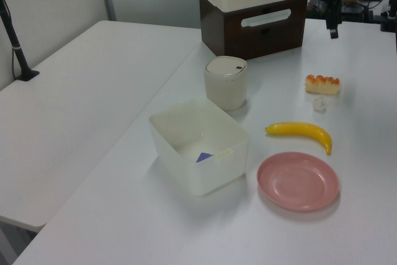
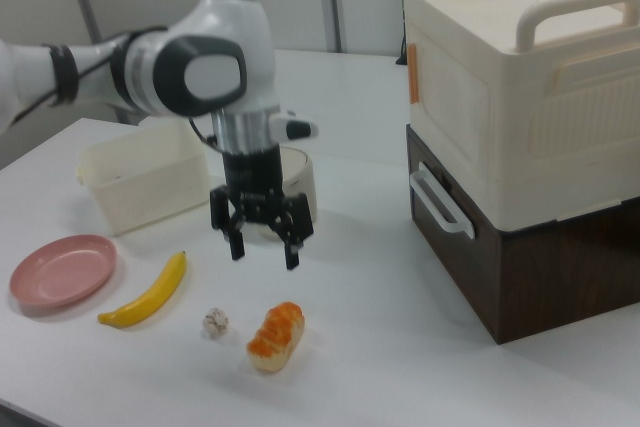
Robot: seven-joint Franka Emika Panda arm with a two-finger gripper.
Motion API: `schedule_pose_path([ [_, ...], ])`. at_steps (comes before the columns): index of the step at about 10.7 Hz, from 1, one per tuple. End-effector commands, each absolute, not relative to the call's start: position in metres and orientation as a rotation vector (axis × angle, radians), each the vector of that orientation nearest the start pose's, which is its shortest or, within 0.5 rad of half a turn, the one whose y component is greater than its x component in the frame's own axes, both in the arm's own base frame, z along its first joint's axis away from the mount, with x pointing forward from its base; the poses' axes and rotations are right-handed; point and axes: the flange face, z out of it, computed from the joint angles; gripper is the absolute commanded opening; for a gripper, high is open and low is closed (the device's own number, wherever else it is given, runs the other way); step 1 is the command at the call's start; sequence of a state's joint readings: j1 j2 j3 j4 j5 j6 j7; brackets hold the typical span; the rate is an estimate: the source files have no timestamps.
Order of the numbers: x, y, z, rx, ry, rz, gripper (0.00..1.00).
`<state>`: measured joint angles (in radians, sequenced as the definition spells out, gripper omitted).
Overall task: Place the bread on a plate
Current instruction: 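Move the open gripper over the orange-topped bread and lower it, then close the gripper around the orange-topped bread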
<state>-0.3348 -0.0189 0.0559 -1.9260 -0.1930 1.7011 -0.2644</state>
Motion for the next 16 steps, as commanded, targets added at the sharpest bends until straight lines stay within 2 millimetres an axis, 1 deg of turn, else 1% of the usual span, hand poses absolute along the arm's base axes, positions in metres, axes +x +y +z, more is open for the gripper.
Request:
schedule_pose_path([
  [1,0.518,-0.154,0.424,-3.266,-0.192,0.489,1.0],
  [2,0.521,-0.155,0.412,-3.266,-0.204,0.5,1.0],
  [3,0.524,-0.156,0.394,-3.254,-0.215,0.532,1.0],
  [4,0.53,-0.152,0.378,-3.259,-0.242,0.546,1.0],
  [7,0.533,-0.145,0.353,-3.264,-0.307,0.613,1.0],
  [8,0.535,-0.139,0.343,-3.26,-0.342,0.643,1.0],
  [10,0.537,-0.136,0.32,-3.252,-0.39,0.718,1.0],
  [12,0.537,-0.137,0.301,-3.239,-0.413,0.775,1.0],
  [13,0.538,-0.136,0.298,-3.235,-0.419,0.781,0.95],
  [14,0.538,-0.134,0.298,-3.234,-0.423,0.785,0.78],
  [15,0.538,-0.134,0.298,-3.235,-0.422,0.783,0.49],
  [16,0.538,-0.135,0.299,-3.236,-0.419,0.786,0.17],
])
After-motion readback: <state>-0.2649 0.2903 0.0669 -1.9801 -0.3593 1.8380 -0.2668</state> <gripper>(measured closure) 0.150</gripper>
